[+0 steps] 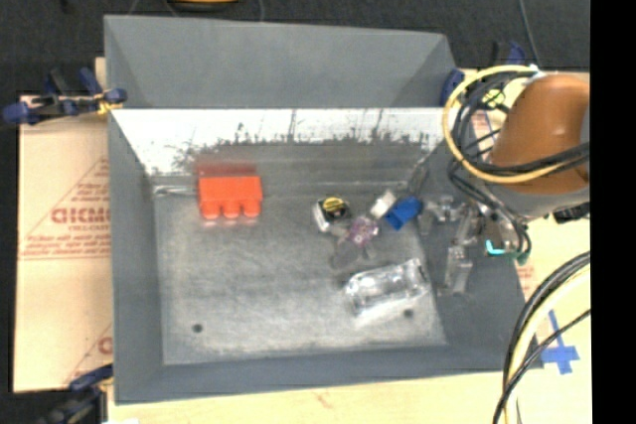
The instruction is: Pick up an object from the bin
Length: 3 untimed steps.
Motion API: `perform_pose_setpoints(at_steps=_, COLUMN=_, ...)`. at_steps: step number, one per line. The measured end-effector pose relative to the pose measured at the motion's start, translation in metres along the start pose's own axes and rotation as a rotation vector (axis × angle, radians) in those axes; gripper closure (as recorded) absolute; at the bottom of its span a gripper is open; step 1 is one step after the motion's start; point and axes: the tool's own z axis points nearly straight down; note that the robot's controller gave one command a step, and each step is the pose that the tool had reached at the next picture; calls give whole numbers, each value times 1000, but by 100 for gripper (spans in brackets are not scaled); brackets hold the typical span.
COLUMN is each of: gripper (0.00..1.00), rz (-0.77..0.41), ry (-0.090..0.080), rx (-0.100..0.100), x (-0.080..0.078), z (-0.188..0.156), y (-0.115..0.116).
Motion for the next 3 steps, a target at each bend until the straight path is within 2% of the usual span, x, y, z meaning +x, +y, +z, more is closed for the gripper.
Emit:
perform_pose_setpoints(at_steps=1, gripper=0, rz=-205, ry=-3, rx=0, x=14, z=83, y=58)
perform_pose_setpoints(at_steps=2, gripper=100, rz=-206, ry=-9, rx=3, x=12, z=79, y=56)
perform_pose_setpoints(at_steps=3, gripper=100, rz=-191, ry=-13, rx=4, x=10, z=-110, y=37)
